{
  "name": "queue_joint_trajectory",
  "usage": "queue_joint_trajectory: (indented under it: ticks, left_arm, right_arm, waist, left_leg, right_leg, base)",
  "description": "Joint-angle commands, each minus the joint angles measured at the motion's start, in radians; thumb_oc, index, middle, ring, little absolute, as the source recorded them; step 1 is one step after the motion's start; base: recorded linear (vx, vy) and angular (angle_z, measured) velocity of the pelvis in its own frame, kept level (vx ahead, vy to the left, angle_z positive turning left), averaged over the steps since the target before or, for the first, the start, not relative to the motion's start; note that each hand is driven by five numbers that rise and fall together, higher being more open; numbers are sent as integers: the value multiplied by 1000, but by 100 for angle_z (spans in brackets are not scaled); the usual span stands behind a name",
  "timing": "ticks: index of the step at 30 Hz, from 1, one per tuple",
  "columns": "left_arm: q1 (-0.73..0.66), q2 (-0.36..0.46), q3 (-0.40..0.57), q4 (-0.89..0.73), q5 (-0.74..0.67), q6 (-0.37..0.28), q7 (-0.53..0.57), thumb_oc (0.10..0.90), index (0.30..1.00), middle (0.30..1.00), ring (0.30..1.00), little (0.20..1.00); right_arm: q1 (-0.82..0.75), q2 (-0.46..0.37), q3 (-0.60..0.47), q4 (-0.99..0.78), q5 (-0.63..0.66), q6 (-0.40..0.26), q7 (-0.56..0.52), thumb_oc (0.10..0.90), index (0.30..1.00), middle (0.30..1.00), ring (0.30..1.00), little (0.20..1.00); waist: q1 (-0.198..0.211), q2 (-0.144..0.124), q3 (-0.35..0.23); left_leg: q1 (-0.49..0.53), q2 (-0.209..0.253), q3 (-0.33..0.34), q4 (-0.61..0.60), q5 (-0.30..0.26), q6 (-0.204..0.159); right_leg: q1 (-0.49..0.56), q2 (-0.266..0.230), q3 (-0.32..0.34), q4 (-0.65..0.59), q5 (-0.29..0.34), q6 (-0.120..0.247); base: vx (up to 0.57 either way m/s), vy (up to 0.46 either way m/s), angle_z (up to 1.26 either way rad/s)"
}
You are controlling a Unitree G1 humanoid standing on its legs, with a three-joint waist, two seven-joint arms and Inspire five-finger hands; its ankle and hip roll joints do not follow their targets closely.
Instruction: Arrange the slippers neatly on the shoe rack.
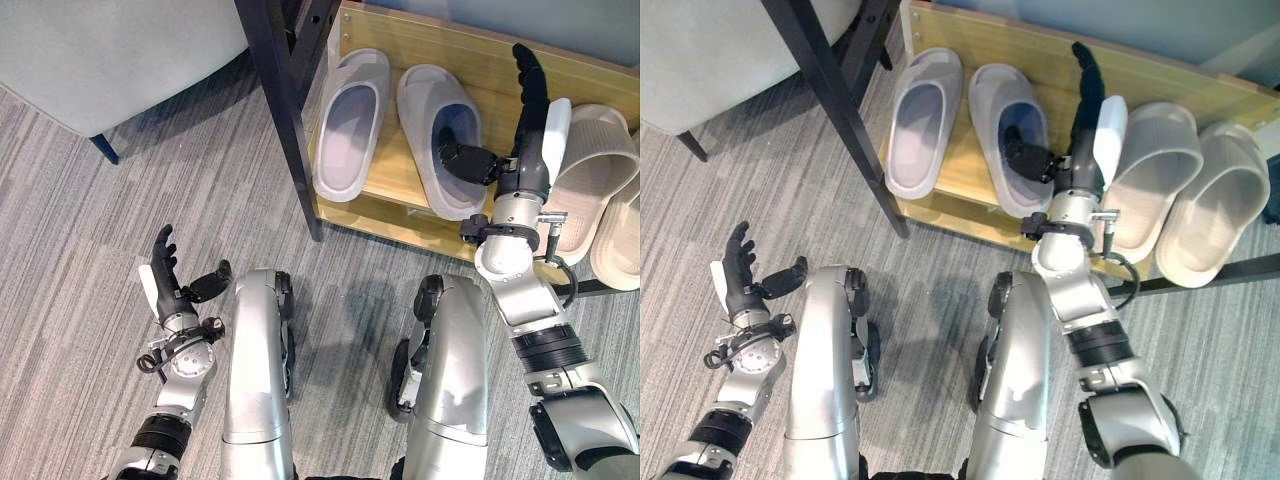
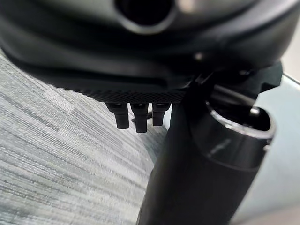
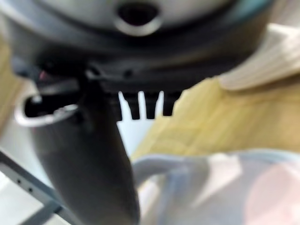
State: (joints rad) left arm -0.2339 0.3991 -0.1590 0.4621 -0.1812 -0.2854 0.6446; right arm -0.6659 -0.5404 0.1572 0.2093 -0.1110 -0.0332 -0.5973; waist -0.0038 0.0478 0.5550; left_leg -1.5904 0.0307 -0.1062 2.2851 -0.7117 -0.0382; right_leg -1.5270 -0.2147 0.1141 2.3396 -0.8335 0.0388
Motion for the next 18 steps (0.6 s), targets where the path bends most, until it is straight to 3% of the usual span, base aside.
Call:
queue_joint_trajectory:
  ticks: [1, 8, 13, 18]
  left_arm:
    - [-2, 60, -20, -61, 65, -48, 42, 800, 900, 900, 900, 900]
    - [15, 51, -24, -63, 67, -42, 50, 800, 900, 900, 900, 900]
    - [33, 47, -31, -78, 78, -36, 55, 800, 900, 900, 900, 900]
    - [44, 41, -33, -74, 77, -32, 61, 800, 900, 900, 900, 900]
  right_arm:
    - [-53, -33, -71, -203, -57, -119, -58, 800, 900, 900, 900, 900]
    - [34, 3, -81, -335, -63, -141, -42, 800, 900, 900, 900, 900]
    - [151, 47, -96, -445, 40, -218, -15, 800, 900, 900, 900, 900]
    - [234, 60, -92, -492, 52, -217, 4, 800, 900, 900, 900, 900]
  waist:
    - [31, 9, -35]
    - [23, 9, -35]
    - [12, 7, -35]
    - [6, 2, -35]
  left_leg:
    - [20, -34, -48, 20, -32, 16]
    - [20, -34, -46, 18, -30, 16]
    - [20, -34, -44, 14, -27, 17]
    - [20, -33, -41, 12, -27, 17]
  right_leg:
    - [-43, -1, 20, -13, 62, -46]
    - [-43, -2, 22, -16, 62, -49]
    - [-43, 2, 22, -16, 61, -49]
    - [-43, 1, 23, -18, 61, -50]
  base:
    - [0, 0, 0]
    - [0, 0, 0]
    - [0, 0, 0]
    - [0, 0, 0]
